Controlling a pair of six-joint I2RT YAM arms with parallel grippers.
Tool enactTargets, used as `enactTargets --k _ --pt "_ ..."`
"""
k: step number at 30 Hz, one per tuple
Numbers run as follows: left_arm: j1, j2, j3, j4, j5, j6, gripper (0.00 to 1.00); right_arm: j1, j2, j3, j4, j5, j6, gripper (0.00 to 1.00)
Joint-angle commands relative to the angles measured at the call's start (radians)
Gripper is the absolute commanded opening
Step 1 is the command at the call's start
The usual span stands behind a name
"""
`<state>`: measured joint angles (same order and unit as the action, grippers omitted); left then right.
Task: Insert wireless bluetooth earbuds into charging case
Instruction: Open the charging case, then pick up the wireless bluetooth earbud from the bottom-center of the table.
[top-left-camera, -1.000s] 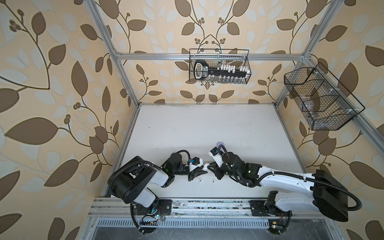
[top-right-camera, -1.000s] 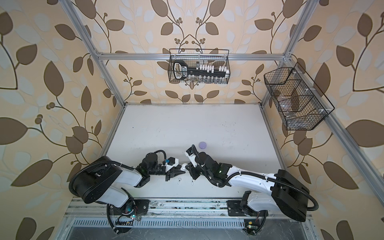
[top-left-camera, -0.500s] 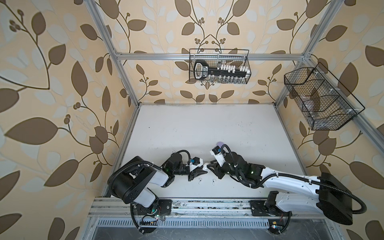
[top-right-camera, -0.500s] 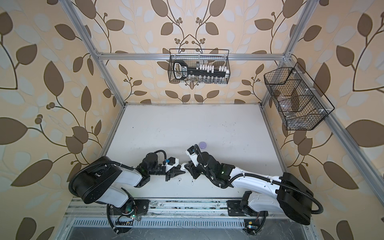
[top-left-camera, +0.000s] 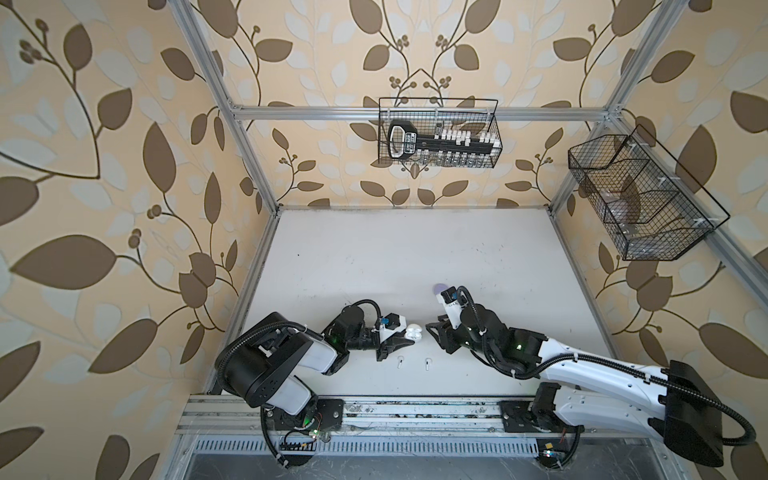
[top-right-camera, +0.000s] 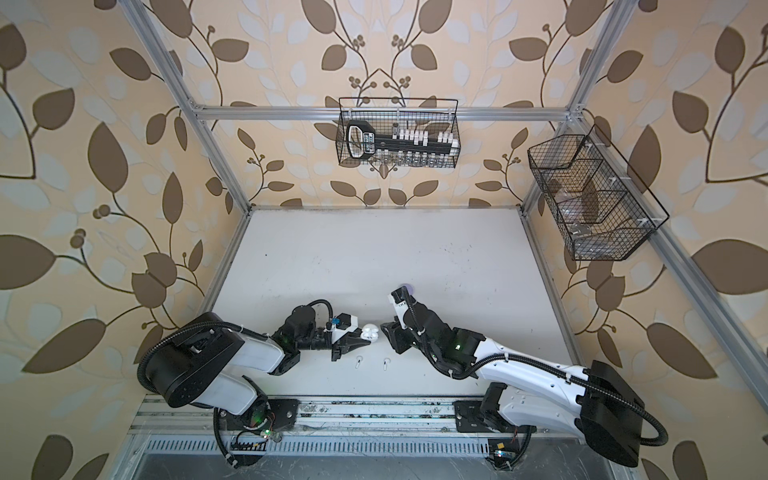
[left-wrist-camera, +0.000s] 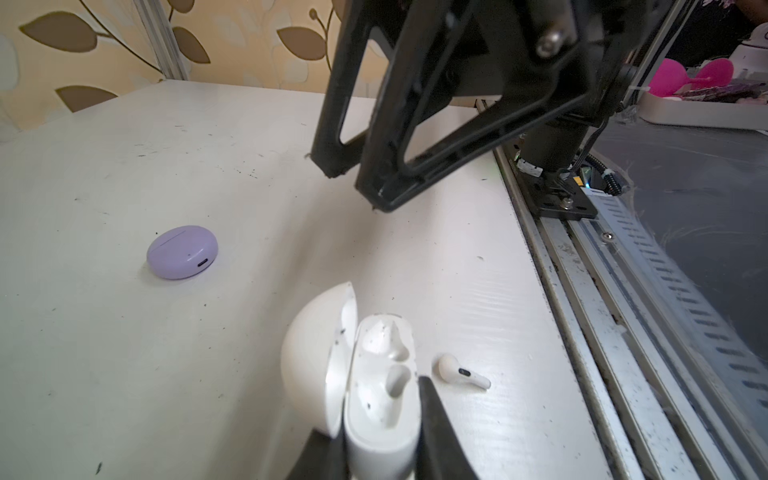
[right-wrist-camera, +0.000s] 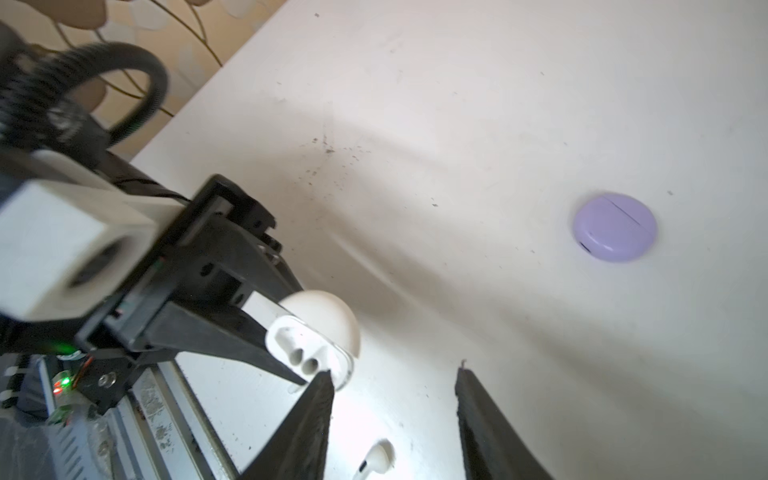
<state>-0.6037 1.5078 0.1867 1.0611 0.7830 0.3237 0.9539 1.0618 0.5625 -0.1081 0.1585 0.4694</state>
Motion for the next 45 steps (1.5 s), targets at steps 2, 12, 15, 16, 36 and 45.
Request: enactTargets --k 2,12,15,16,36,45 --pt "-0.013 0.020 -0.015 0.108 -0.019 0.037 0.07 0.019 -0.037 -0.016 -0.148 0.053 0.119 0.49" --pt "-0.019 0.032 -0.015 0.129 -0.040 0.037 0.11 0.114 -0.038 -0.046 -0.178 0.074 0.223 0.49" --pt "-0.019 0.033 -0.010 0.125 -0.062 0.031 0.09 0.159 -0.014 -0.040 -0.184 0.092 0.262 0.49" --pt "-0.018 0.034 -0.006 0.125 -0.069 0.023 0.09 0.172 -0.004 -0.039 -0.183 0.096 0.276 0.48" --pt "-0.019 0.041 -0.001 0.145 -0.165 -0.001 0.08 0.231 0.276 0.067 -0.148 0.099 0.409 0.48" --pt "-0.018 0.039 -0.005 0.155 -0.176 0.000 0.08 0.234 0.356 0.109 -0.168 0.084 0.419 0.42"
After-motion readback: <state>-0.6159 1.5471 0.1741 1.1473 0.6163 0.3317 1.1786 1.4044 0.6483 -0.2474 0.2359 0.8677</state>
